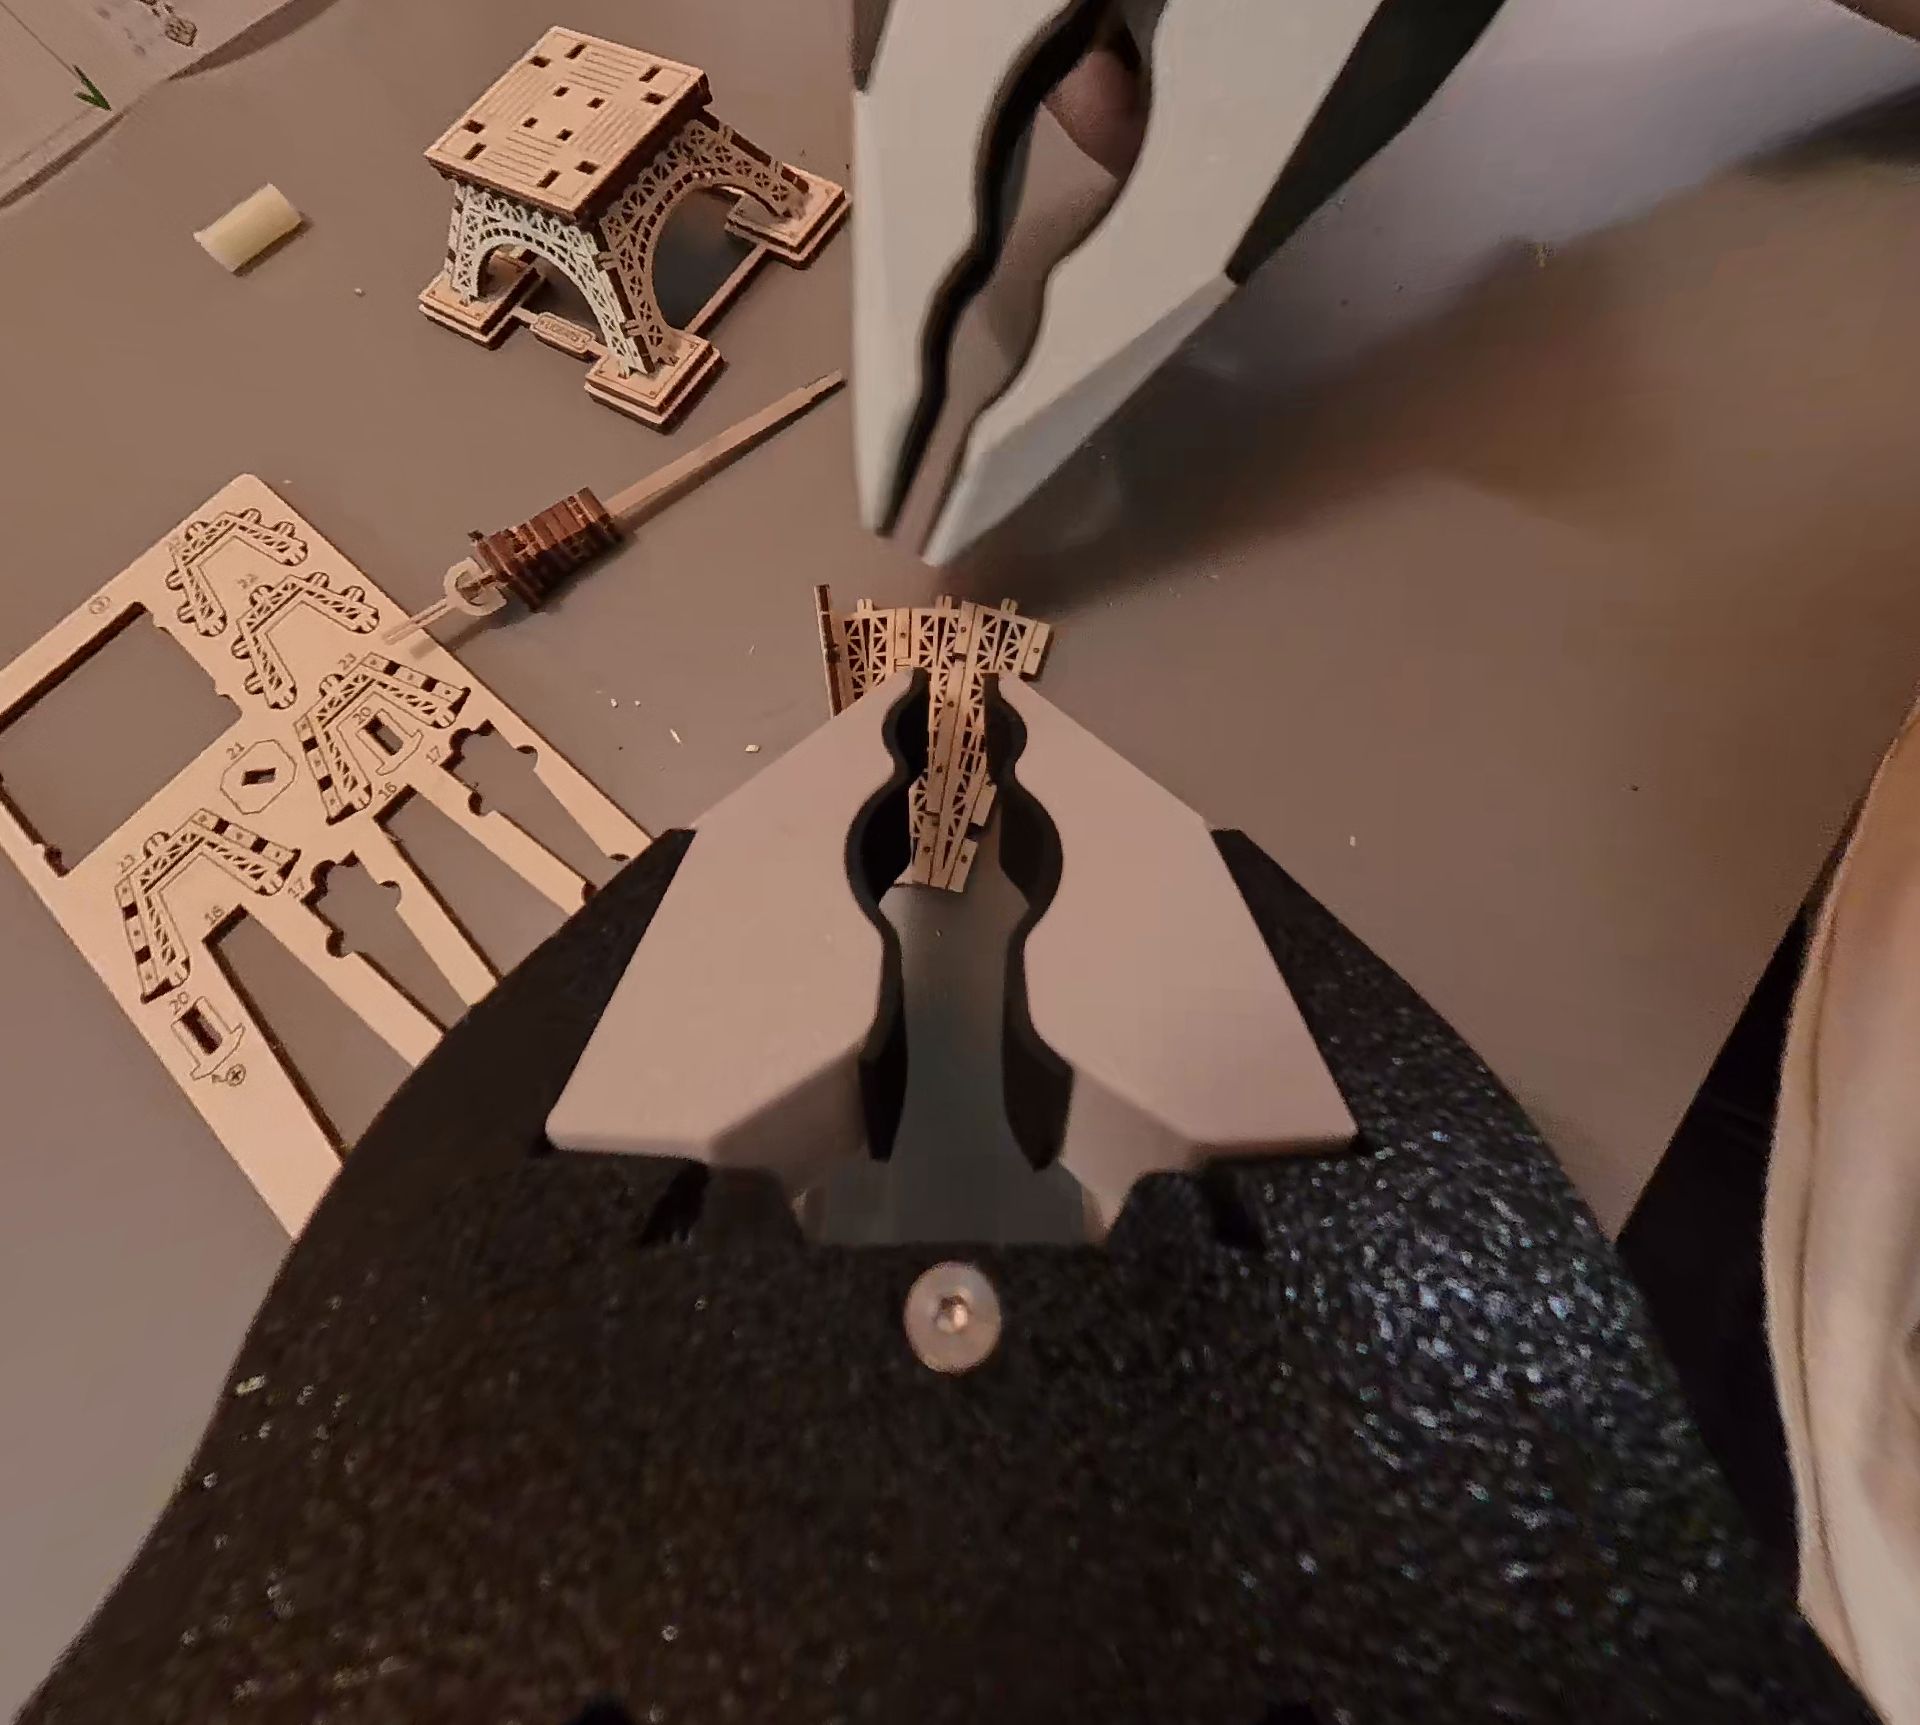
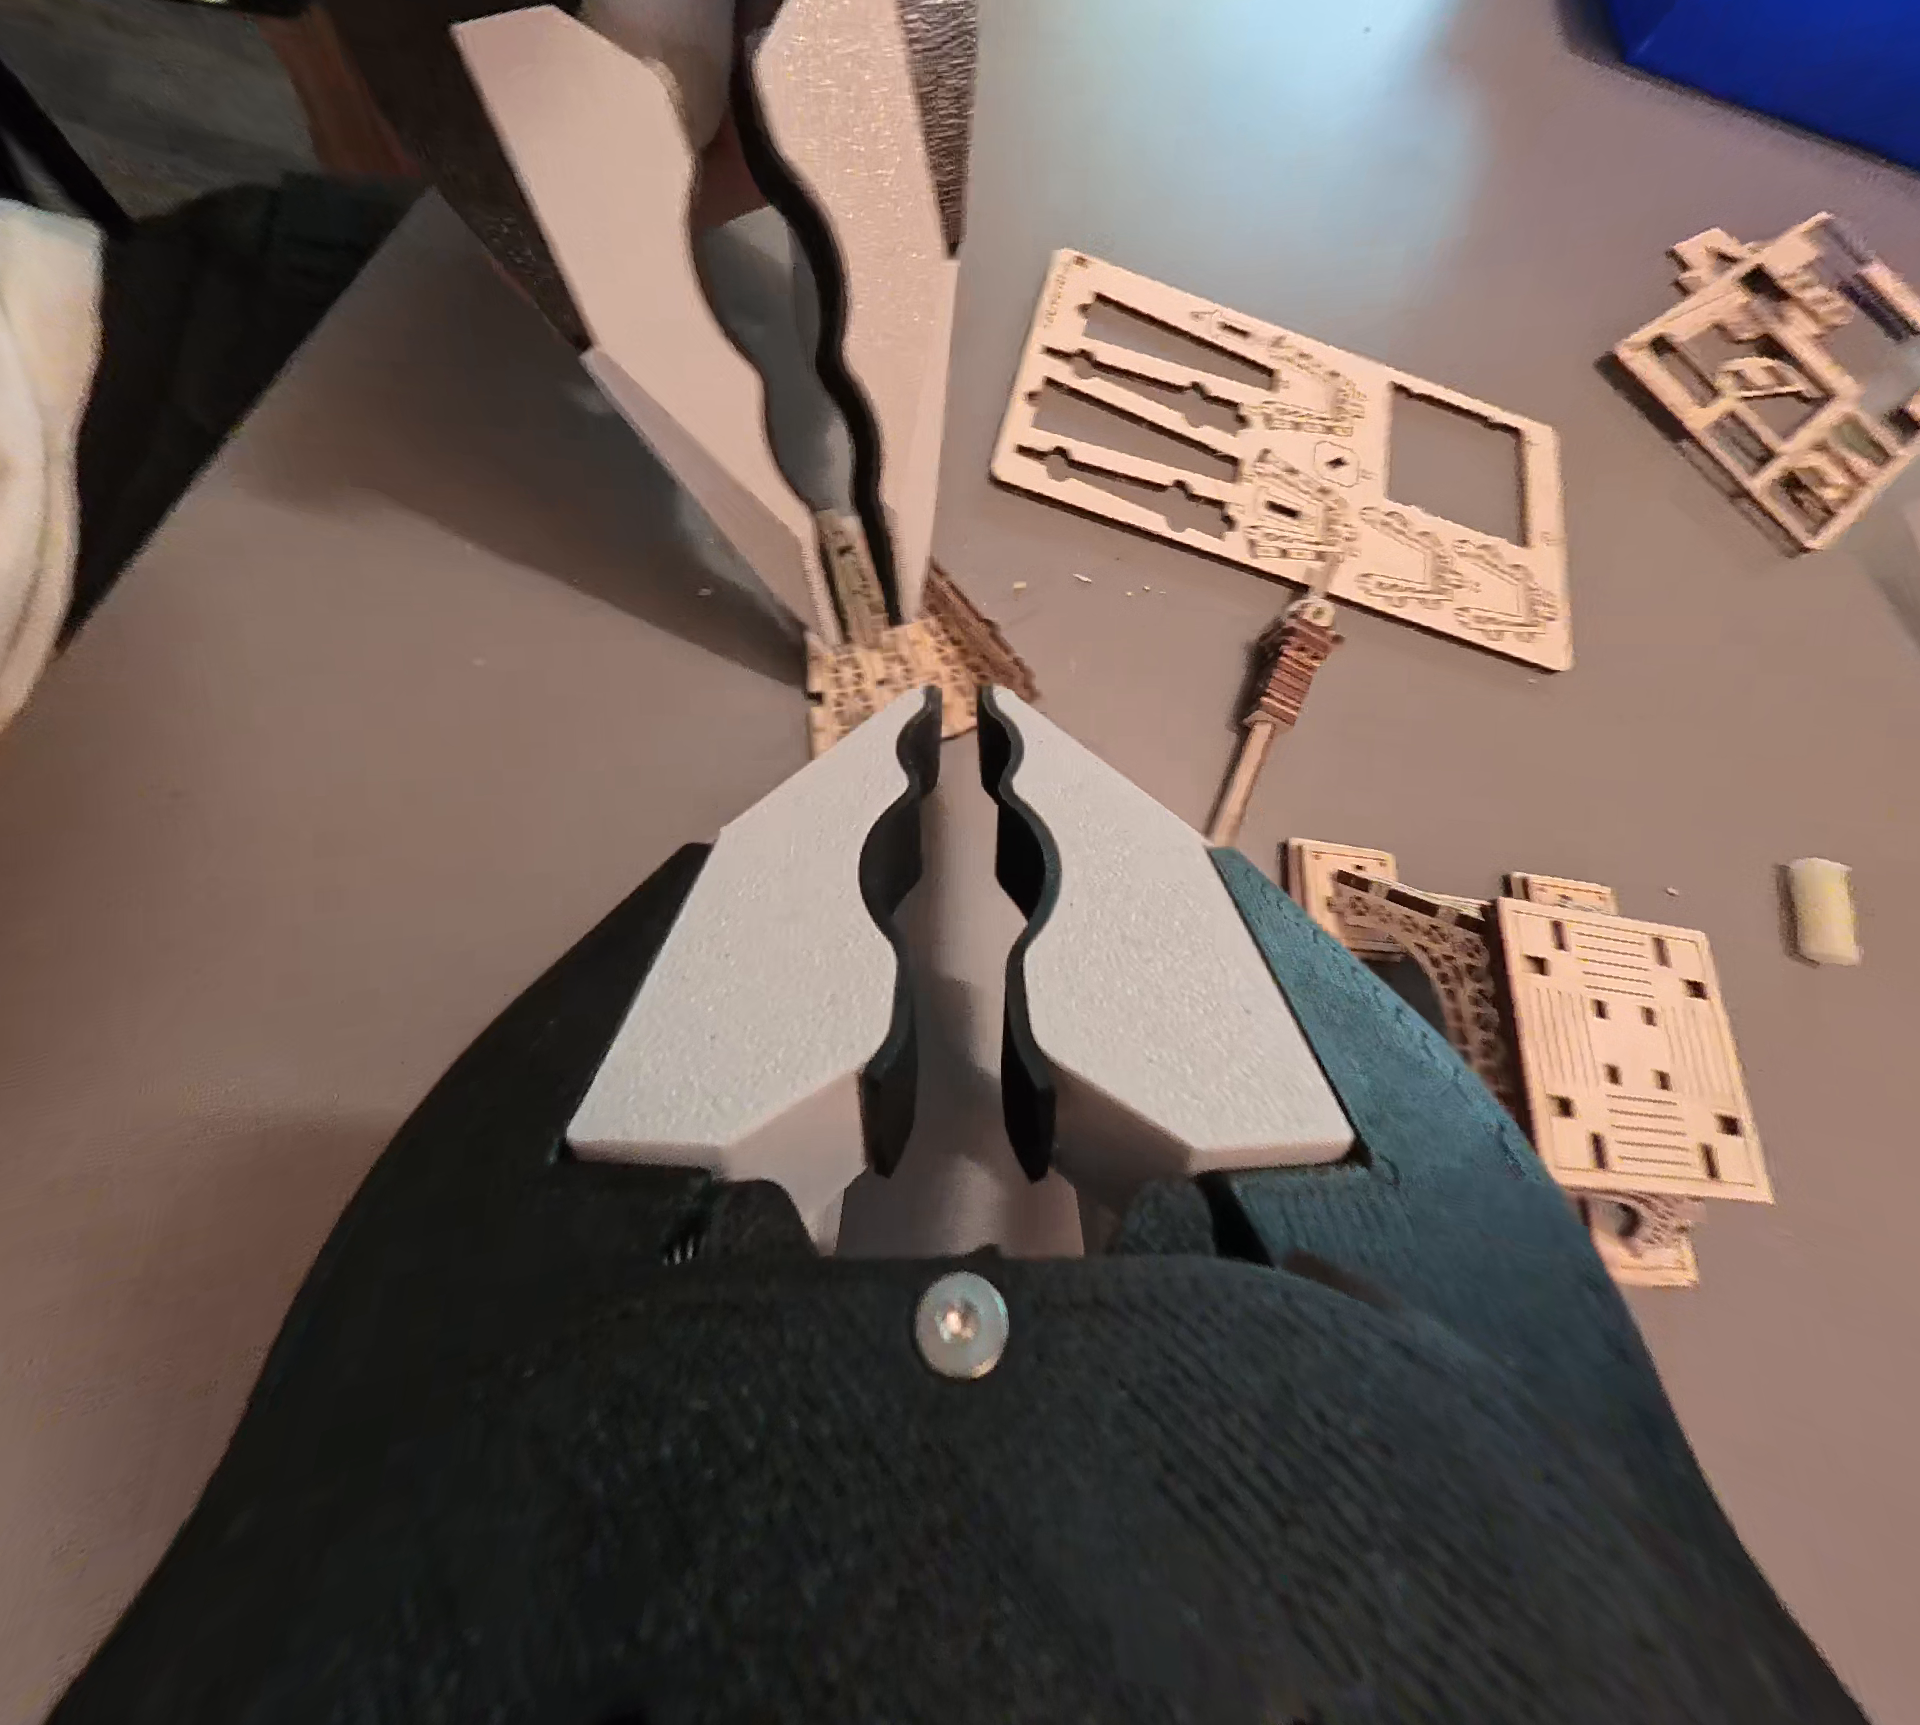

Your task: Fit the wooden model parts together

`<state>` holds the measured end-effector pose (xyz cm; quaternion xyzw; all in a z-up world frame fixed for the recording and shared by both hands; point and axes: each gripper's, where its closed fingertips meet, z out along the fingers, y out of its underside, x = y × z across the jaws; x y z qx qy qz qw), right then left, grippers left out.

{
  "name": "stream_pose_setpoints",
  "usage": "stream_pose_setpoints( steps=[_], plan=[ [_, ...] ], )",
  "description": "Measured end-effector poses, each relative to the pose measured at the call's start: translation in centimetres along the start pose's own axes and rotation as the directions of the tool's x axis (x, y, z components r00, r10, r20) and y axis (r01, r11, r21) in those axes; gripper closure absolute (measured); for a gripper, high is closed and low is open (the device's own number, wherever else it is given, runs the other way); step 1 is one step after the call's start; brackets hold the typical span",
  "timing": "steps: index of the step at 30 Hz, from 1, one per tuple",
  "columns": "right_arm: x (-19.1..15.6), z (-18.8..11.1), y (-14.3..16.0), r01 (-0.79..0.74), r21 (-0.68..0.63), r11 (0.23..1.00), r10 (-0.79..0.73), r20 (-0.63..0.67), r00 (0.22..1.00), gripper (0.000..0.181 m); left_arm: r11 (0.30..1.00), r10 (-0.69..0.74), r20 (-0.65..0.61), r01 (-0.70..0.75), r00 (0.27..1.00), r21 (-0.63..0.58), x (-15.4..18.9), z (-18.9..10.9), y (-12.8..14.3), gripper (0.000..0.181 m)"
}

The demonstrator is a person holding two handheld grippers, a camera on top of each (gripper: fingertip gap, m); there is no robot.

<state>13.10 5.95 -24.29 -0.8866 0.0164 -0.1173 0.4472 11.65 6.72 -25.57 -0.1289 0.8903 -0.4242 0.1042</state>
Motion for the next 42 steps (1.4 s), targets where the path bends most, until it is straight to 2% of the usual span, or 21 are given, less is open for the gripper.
stream_pose_setpoints(
  steps=[3,4,9,14,21,26,36,42],
  plan=[
    [2.2,0.1,-0.7,-0.012,0.049,0.999,0.017,-0.096,0.995,0.168,0.999,0.016,0.005,-0.015,1.000,-0.028,0.0,0.3,0.3,0.173],
    [2.6,0.3,-1.0,-0.025,0.060,0.998,0.031,-0.092,0.995,0.166,0.999,0.021,0.004,-0.021,1.000,-0.032,0.1,0.4,0.3,0.173],
    [2.4,1.4,-0.3,-0.026,0.012,1.000,0.026,0.000,1.000,0.169,0.998,0.041,0.015,-0.040,0.999,-0.045,0.1,0.5,0.5,0.178],
    [1.2,2.2,-0.4,-0.021,0.017,1.000,0.020,0.064,0.998,0.174,0.998,0.037,0.001,-0.036,0.999,-0.046,0.3,0.5,0.5,0.181],
    [0.7,2.2,0.6,0.004,-0.032,0.999,-0.001,0.098,0.995,0.161,0.997,0.055,0.004,-0.055,0.998,-0.046,0.3,0.4,0.5,0.181],
    [0.3,2.3,0.8,0.014,-0.050,0.999,-0.008,0.112,0.994,0.177,0.997,0.066,0.036,-0.065,0.997,-0.037,-0.2,0.2,0.5,0.178],
    [-0.4,1.6,1.2,0.039,-0.073,0.997,-0.036,0.034,0.999,0.180,0.989,0.148,0.010,-0.148,0.989,-0.026,0.5,-0.9,0.3,0.177],
    [-0.5,1.3,1.2,0.044,-0.080,0.996,-0.042,0.018,0.999,0.180,0.984,0.173,0.040,-0.170,0.984,-0.061,0.3,-1.5,1.4,0.179]
  ],
)
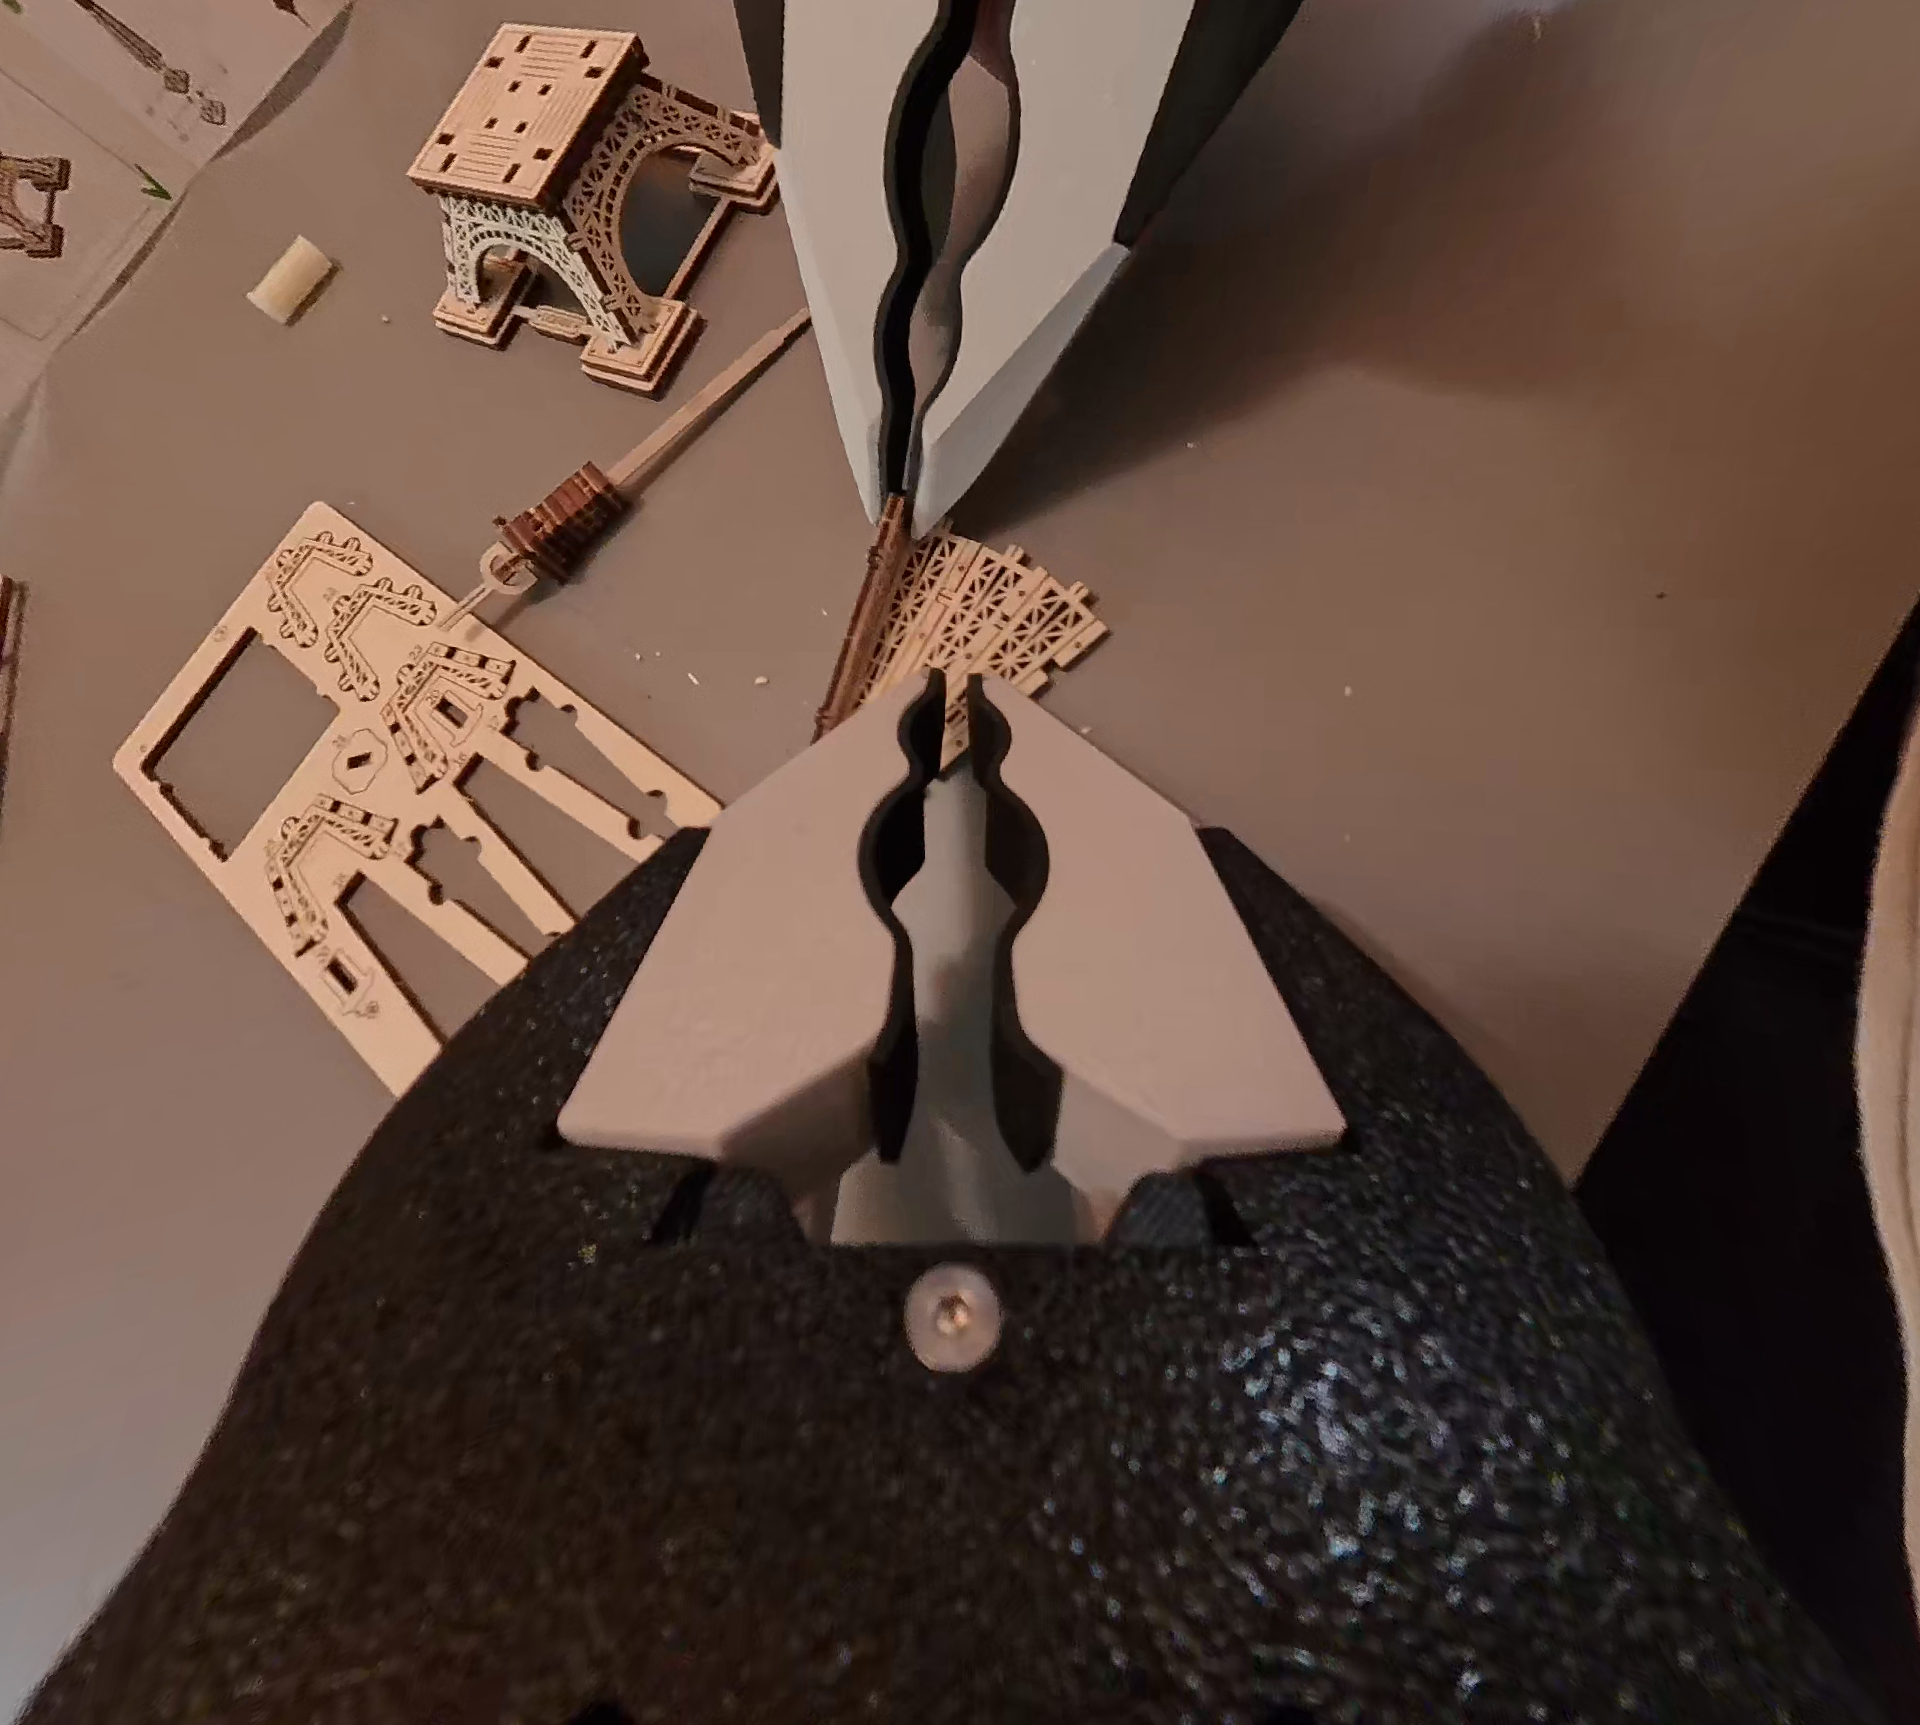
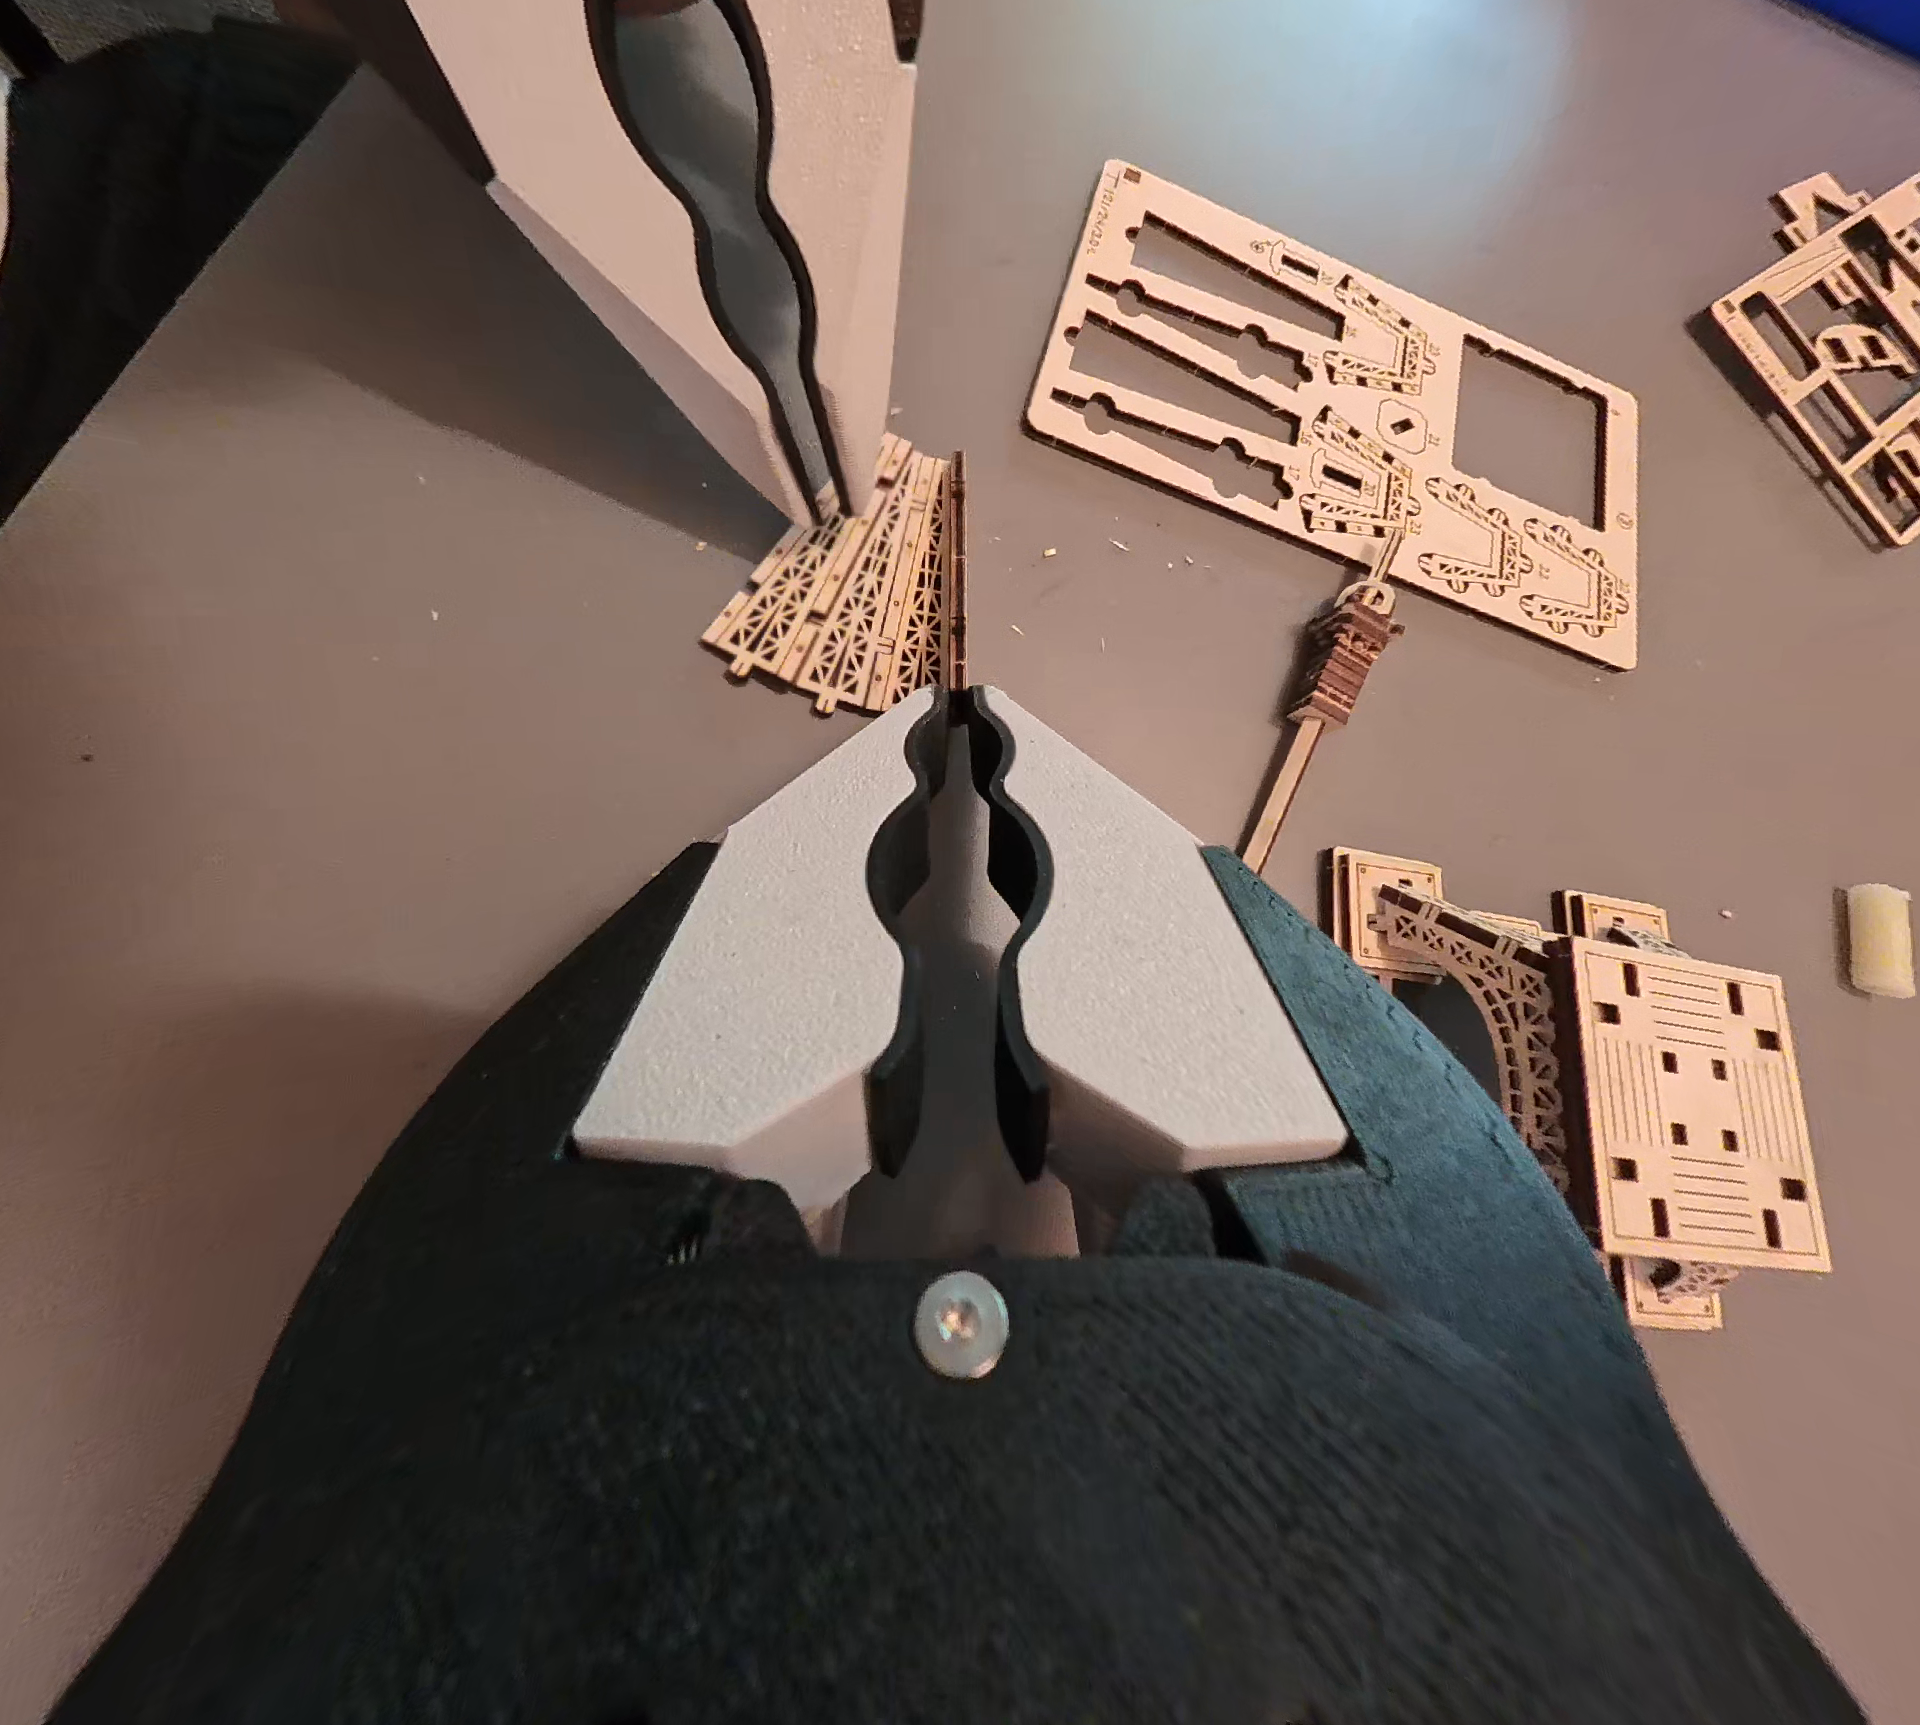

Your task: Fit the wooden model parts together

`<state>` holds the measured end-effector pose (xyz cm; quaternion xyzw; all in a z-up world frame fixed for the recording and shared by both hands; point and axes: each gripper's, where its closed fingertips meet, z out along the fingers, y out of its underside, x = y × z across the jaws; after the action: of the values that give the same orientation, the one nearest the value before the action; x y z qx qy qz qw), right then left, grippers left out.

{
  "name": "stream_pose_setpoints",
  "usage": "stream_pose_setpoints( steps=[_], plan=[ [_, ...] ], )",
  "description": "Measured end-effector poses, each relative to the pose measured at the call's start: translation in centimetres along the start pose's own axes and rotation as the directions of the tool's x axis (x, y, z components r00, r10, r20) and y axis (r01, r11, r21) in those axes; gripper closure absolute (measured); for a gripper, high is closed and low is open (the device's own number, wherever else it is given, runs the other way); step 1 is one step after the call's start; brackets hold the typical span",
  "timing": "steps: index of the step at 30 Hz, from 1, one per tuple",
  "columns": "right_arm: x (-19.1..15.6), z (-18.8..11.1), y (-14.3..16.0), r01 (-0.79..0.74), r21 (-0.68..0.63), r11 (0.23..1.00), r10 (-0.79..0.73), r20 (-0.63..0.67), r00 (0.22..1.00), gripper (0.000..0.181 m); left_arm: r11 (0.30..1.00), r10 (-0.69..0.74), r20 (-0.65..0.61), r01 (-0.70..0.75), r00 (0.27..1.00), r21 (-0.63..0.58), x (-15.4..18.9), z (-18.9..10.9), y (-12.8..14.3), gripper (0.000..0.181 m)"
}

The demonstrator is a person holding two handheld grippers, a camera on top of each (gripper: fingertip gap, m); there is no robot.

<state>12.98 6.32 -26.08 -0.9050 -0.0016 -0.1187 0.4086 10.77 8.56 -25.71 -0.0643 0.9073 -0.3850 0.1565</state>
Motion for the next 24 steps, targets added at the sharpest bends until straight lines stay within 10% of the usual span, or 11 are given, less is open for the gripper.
stream_pose_setpoints(
  steps=[5,24],
  plan=[
    [0.5,0.0,-0.4,-0.033,0.030,0.999,0.034,-0.058,0.998,0.144,1.000,0.004,0.043,-0.003,0.999,-0.015,0.5,0.1,0.3,0.178],
    [-0.3,0.6,-0.4,-0.096,-0.001,0.995,0.096,-0.093,0.991,0.180,0.999,-0.020,0.087,0.022,0.996,-0.024,0.6,0.1,-0.3,0.181]
  ],
)
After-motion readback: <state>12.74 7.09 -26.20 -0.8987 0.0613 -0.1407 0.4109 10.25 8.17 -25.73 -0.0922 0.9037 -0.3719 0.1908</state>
